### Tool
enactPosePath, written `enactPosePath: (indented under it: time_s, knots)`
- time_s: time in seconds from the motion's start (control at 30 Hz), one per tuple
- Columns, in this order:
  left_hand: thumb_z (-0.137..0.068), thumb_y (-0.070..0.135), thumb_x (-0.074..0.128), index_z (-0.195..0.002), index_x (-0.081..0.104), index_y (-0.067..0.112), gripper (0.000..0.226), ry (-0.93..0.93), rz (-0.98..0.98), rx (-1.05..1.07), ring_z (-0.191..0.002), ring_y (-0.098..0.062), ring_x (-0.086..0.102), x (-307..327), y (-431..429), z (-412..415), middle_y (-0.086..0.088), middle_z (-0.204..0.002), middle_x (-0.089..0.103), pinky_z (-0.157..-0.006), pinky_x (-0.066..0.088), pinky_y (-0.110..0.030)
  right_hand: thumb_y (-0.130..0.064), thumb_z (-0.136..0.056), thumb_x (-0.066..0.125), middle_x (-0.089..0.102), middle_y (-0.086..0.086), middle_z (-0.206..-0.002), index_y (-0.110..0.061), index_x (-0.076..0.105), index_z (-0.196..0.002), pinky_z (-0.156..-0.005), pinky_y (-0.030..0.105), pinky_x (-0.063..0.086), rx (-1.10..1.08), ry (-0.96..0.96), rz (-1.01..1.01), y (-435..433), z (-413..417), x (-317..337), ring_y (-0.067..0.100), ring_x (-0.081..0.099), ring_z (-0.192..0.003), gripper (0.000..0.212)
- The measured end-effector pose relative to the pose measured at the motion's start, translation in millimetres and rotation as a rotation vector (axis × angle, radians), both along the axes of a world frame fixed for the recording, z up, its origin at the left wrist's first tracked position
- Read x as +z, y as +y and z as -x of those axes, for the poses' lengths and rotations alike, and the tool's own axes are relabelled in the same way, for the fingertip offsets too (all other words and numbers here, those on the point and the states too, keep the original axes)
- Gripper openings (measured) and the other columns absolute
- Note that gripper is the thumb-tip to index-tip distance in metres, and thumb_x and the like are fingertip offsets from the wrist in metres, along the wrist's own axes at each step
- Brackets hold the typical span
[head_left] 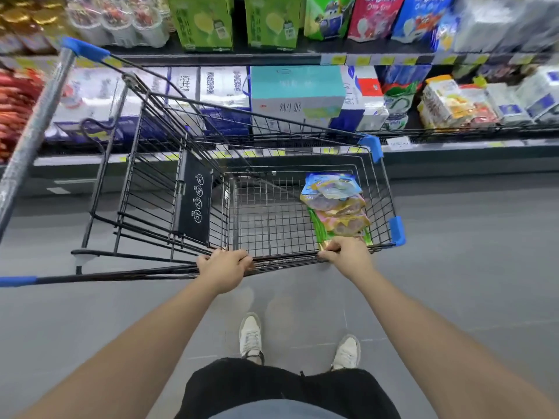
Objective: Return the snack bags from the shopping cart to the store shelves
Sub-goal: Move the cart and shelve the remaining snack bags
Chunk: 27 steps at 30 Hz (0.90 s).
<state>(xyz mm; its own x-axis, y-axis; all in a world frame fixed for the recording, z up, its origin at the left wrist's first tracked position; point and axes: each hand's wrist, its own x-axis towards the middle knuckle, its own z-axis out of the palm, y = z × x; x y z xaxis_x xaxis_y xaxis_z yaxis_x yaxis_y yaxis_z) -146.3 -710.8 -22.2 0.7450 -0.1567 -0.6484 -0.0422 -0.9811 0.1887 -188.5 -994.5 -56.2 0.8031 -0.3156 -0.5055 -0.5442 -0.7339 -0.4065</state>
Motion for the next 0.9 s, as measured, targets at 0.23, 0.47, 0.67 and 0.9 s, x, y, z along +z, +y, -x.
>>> enactPosePath:
  time_s: [0.23,0.47,0.67,0.9]
  knots:
    - [-0.104,0.044,0.028,-0.096,0.058,0.04,0.031,0.01,0.018,0.008,-0.118,-0.019,0.045,3,-64,15,0.012,-0.093,0.054,-0.107,0.022,-0.045,-0.038,-0.092,0.07,0.073,-0.006,-0.101,-0.022,0.076,-0.099,-0.073,0.027,0.04,-0.004,-0.035,-0.069,-72,24,-1,0.015,0.063,-0.097,0.018]
    - [-0.105,0.045,0.027,-0.105,0.061,0.036,0.034,-0.012,0.013,0.014,-0.121,-0.02,0.049,-2,-139,31,0.011,-0.11,0.065,-0.11,0.02,-0.051,-0.027,-0.093,0.07,0.074,-0.004,-0.116,-0.022,0.077,-0.112,-0.081,0.025,0.045,0.025,-0.083,-0.157,-158,44,-4,0.017,0.064,-0.108,0.021]
    - [-0.104,0.048,0.027,-0.12,0.062,0.034,0.041,0.009,-0.009,-0.017,-0.129,-0.022,0.045,5,-213,38,0.009,-0.119,0.064,-0.112,0.018,-0.049,-0.029,-0.087,0.078,0.063,0.0,-0.133,-0.023,0.069,-0.128,-0.096,0.027,0.043,0.149,-0.042,-0.182,-231,58,3,0.021,0.059,-0.123,0.043]
    - [-0.097,0.065,0.025,-0.097,0.064,0.042,0.044,0.053,-0.09,-0.063,-0.129,-0.023,0.045,2,-295,43,0.011,-0.12,0.063,-0.111,0.021,-0.054,-0.031,-0.089,0.074,0.071,-0.001,-0.122,-0.022,0.074,-0.118,-0.091,0.028,0.047,0.095,-0.034,-0.165,-301,62,4,0.018,0.063,-0.113,0.03]
